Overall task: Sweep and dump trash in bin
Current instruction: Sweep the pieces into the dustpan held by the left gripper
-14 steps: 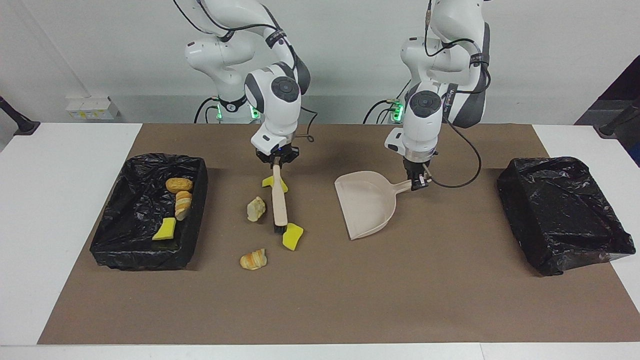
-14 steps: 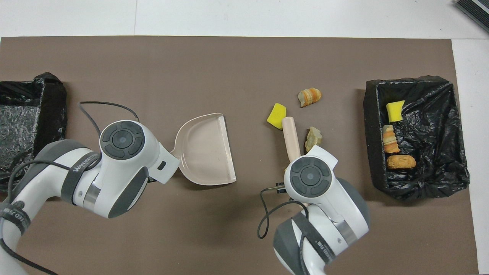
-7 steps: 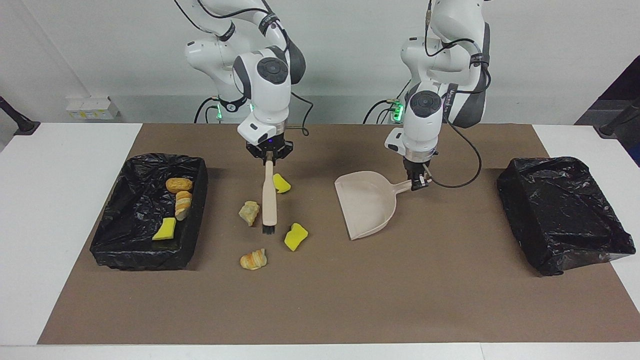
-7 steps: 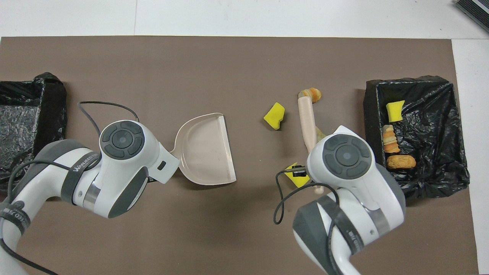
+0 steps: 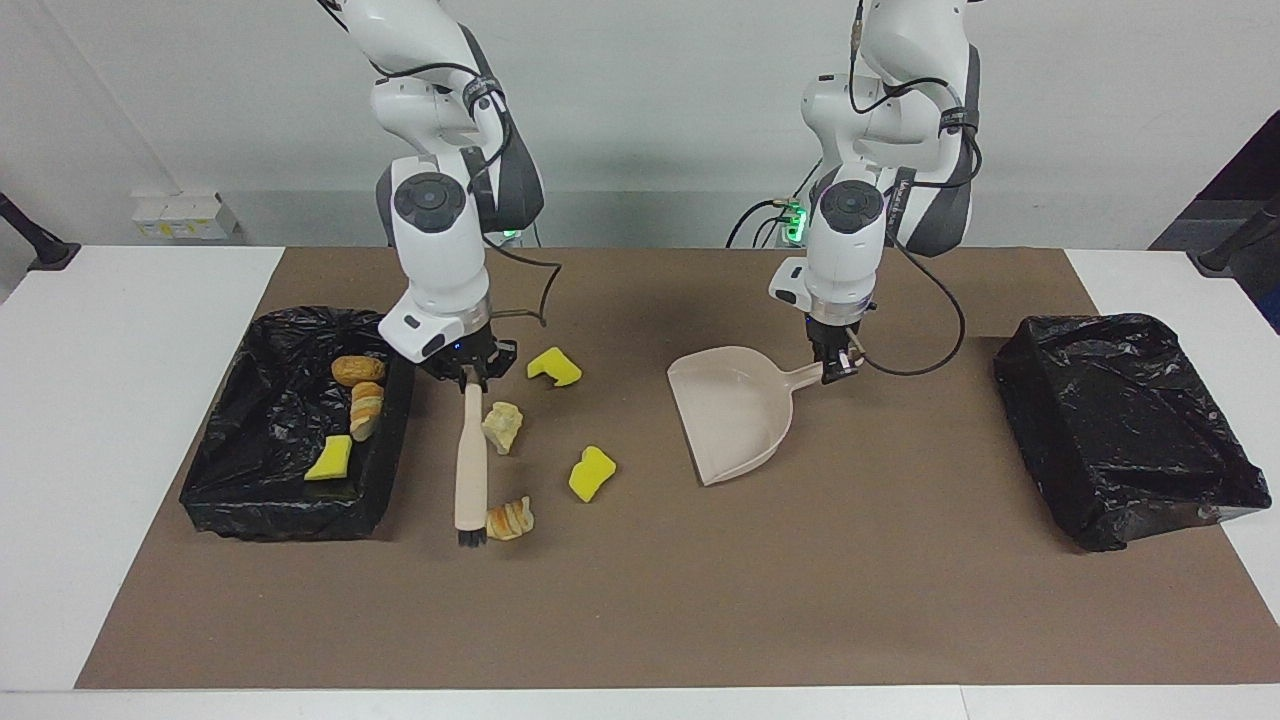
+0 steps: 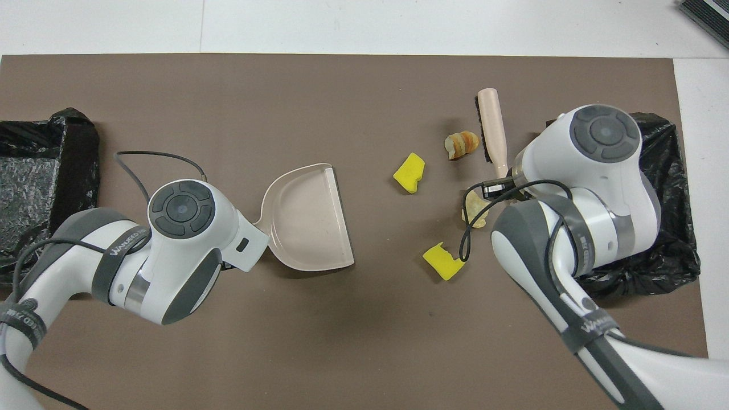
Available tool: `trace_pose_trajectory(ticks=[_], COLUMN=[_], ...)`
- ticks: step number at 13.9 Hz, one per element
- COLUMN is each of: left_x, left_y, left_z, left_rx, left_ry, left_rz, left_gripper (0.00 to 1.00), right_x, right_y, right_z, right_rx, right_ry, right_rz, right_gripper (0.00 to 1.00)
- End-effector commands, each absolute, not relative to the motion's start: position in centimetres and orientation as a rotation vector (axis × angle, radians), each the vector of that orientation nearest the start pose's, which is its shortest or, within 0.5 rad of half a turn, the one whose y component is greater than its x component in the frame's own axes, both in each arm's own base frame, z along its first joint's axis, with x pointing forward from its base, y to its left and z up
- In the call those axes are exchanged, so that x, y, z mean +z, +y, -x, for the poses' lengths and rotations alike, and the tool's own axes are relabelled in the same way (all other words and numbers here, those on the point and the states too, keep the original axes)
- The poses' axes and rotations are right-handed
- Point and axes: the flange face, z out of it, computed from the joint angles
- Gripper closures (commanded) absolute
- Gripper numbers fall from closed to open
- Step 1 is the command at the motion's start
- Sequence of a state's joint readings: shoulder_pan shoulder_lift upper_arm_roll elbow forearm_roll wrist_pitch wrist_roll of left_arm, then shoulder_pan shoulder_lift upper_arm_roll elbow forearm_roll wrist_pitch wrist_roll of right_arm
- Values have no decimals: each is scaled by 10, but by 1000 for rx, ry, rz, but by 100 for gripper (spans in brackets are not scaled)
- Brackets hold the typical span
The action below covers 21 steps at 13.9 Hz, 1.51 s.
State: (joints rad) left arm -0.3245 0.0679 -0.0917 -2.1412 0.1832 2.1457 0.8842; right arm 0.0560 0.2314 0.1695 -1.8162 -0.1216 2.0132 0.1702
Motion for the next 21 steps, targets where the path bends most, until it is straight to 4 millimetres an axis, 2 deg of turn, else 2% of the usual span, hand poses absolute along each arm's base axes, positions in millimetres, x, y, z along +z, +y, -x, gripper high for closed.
trace_pose_trajectory(ticks=[1,4,6,7,8,9,11,15,18,21], left_x=[363,363,363,362,363,363,362,360,360,360], left_y=[-210,-210,-211,-211,-211,-211,-210,-210,-210,-211], left_z=[-504,-504,-503,-503,-503,-503,-502,-500,-499,-497], left_rx=[107,112,113,116,114,118,119,129,131,129], left_ry=[1903,1901,1897,1883,1879,1877,1859,1801,1798,1803], left_rz=[2317,2319,2322,2334,2337,2338,2352,2395,2398,2394], left_gripper=[100,100,100,100,100,100,100,100,100,100], right_x=[396,372,365,356,355,356,359,358,359,369], right_y=[125,113,116,122,130,144,188,267,311,351], right_z=[-643,-659,-655,-650,-645,-640,-625,-569,-523,-499], right_rx=[68,156,189,220,233,237,248,299,310,342], right_ry=[-203,-161,-129,-131,-138,-108,-60,-30,-47,-70], right_rz=[3169,3155,3113,3105,3105,3096,3108,3058,3062,2987], right_gripper=[100,100,100,100,100,100,100,100,100,100])
